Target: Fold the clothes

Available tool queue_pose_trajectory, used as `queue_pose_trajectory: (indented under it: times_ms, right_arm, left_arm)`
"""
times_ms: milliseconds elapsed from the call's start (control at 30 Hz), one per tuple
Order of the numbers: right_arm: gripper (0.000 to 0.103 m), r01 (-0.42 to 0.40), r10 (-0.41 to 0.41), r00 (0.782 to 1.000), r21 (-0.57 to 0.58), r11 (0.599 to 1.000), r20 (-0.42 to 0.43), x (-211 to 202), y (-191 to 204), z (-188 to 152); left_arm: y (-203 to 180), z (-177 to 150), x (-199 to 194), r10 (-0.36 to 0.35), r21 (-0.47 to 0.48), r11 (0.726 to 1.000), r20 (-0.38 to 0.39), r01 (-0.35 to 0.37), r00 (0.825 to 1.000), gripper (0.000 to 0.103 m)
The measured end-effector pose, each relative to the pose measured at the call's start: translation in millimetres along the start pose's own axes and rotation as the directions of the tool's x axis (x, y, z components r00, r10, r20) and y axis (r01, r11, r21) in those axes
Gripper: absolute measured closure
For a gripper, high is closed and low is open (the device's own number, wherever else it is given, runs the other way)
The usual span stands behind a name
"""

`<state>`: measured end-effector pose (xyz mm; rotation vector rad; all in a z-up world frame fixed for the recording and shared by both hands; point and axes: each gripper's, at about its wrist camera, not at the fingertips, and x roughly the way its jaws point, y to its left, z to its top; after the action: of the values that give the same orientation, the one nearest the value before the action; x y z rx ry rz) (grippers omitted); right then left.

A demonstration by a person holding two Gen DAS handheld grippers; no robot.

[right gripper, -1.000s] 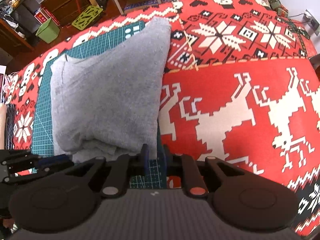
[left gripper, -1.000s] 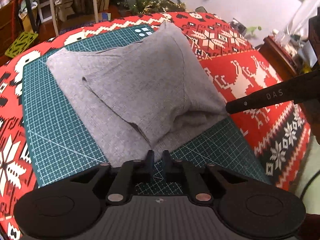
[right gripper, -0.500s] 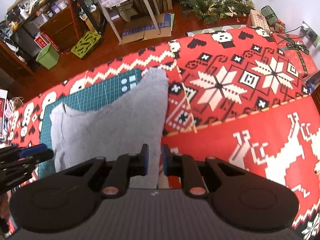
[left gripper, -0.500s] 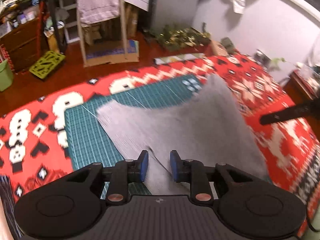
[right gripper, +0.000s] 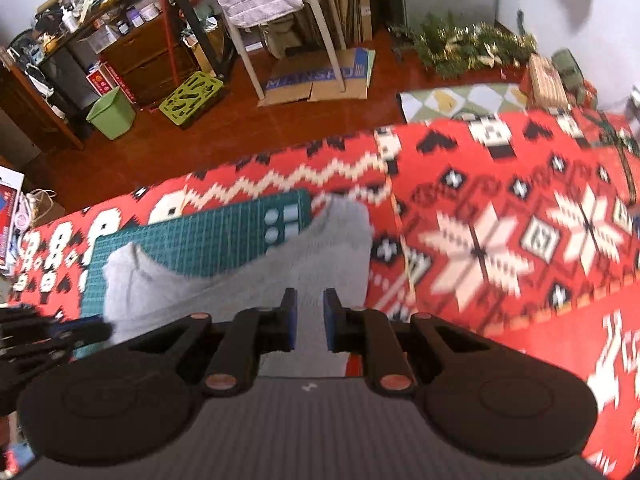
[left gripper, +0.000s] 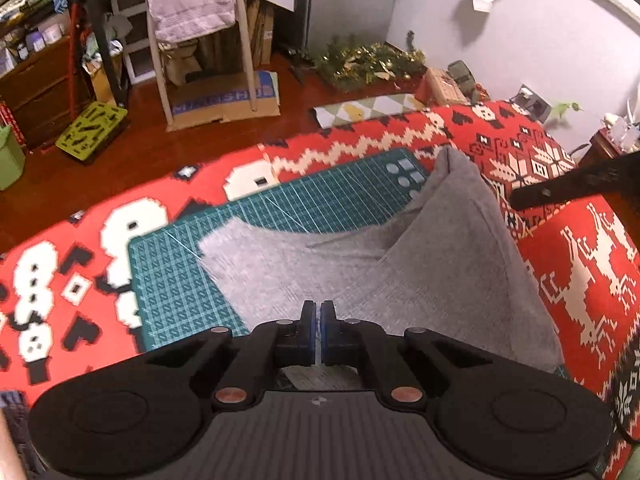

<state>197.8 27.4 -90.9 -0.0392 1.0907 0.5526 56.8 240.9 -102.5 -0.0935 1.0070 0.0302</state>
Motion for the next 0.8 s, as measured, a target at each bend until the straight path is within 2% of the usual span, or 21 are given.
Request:
queue_pose_trajectory:
  times_ms: [300,433,500,567,667,700,733,767,800]
  right_arm:
    - [0.091,0.05,-0.05,0.999,-0.008,0.999,-0.021,58.2,-15.5,24.4]
    - [0.091,0.05,-0.05,0.998,-0.015,0.999,-0.029,60.3,-17.1,27.3]
    - [0.086,0.05,-0.05,0.998,0.007,0.999,-0.031,55.8,-18.4,28.7]
    - [0.071,0.045,-0.043,0.998,0.038,0.998,-0.037,49.3,-20.0,30.3]
    - [0.063,0.024,-0.022,0.999,0.05,0.998,-0.041,34.8,-17.3,29.6]
    - [0.06,0.025,-0.023,0.999,0.039,0.999,-0.04,30.5,-15.4,28.2]
    - [0.052,0.032,-0.031,0.999,0.025,0.999,-0.039,25.9,-13.1,26.7]
    - [0.041,0.049,-0.048,0.998,0.006,0.999,-0.037,20.8,-10.2,24.4]
    - [0.036,0.062,-0.062,0.998,-0.011,0.998,-0.032,15.5,-7.7,21.9]
  left_arm:
    - [7.1,0.4,15.9,-0.004,-0.004,1.0,-0.068,0.004,0.998,0.101]
    - [11.1,-1.3,20.4,-0.011,-0.013,1.0,-0.083,0.01,0.996,0.1]
    - [11.1,-1.8,20.1,-0.007,-0.014,1.0,-0.082,0.006,0.997,0.099]
    - [10.2,-2.9,16.5,0.01,-0.013,1.0,-0.071,-0.011,0.997,0.092]
    - [8.9,-4.7,11.2,0.034,-0.011,0.999,-0.055,-0.035,0.998,0.081]
    - [8.5,-5.2,9.4,0.043,-0.011,0.999,-0.05,-0.043,0.998,0.068]
    - [8.1,-5.8,7.6,0.051,-0.011,0.999,-0.045,-0.051,0.998,0.059]
    - [7.6,-6.4,5.9,0.059,-0.011,0.998,-0.039,-0.059,0.997,0.058]
    - [7.2,-7.0,4.1,0.067,-0.01,0.998,-0.034,-0.068,0.997,0.057]
